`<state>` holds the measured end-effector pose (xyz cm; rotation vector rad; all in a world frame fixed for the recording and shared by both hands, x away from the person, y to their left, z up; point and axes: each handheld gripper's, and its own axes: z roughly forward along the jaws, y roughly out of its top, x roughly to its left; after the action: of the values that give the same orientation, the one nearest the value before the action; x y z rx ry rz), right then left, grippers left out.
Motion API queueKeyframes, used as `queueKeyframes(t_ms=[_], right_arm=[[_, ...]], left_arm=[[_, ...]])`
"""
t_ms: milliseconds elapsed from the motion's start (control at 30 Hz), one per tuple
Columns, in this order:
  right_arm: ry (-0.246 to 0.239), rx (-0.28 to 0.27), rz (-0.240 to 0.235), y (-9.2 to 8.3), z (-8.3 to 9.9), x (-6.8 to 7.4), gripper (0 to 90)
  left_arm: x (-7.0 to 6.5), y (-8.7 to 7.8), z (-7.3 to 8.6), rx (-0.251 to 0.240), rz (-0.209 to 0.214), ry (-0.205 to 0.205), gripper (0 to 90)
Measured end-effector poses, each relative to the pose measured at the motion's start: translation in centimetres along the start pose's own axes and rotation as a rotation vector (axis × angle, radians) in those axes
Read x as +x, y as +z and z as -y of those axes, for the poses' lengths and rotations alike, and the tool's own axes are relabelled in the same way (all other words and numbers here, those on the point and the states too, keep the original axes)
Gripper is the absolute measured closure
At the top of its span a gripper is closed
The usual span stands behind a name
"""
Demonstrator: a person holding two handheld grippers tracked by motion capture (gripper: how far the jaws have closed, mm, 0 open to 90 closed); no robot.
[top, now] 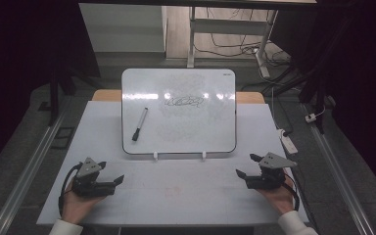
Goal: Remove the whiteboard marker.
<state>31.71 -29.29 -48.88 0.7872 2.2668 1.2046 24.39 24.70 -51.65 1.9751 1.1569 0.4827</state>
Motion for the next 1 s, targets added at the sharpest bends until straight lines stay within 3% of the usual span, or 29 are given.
queueKeyframes(t_ms=[400, 533, 667, 833, 1000], right_arm=[[0.008, 0.026, 0.021, 0.3, 0.2, 0.2, 20.7], [0.010, 0.029, 0.022, 0.4, 0.3, 0.1, 21.0], [0.015, 0.027, 0.022, 0.3, 0.2, 0.2, 21.2], [0.012, 0.019, 0.024, 0.2, -0.1, 0.3, 21.6], [0.003, 0.031, 0.023, 0.5, 0.0, 0.5, 21.9]], left_arm=[[-0.3, -0.1, -0.3, 0.009, -0.024, 0.020, 16.7], [-0.7, -0.5, -1.0, 0.007, -0.052, 0.053, 17.1], [-0.9, -1.2, -2.6, -0.003, -0.082, 0.076, 17.7], [-1.0, -1.4, -4.9, -0.010, -0.078, 0.087, 18.0], [-0.9, -0.6, -7.7, -0.009, -0.056, 0.096, 18.3]])
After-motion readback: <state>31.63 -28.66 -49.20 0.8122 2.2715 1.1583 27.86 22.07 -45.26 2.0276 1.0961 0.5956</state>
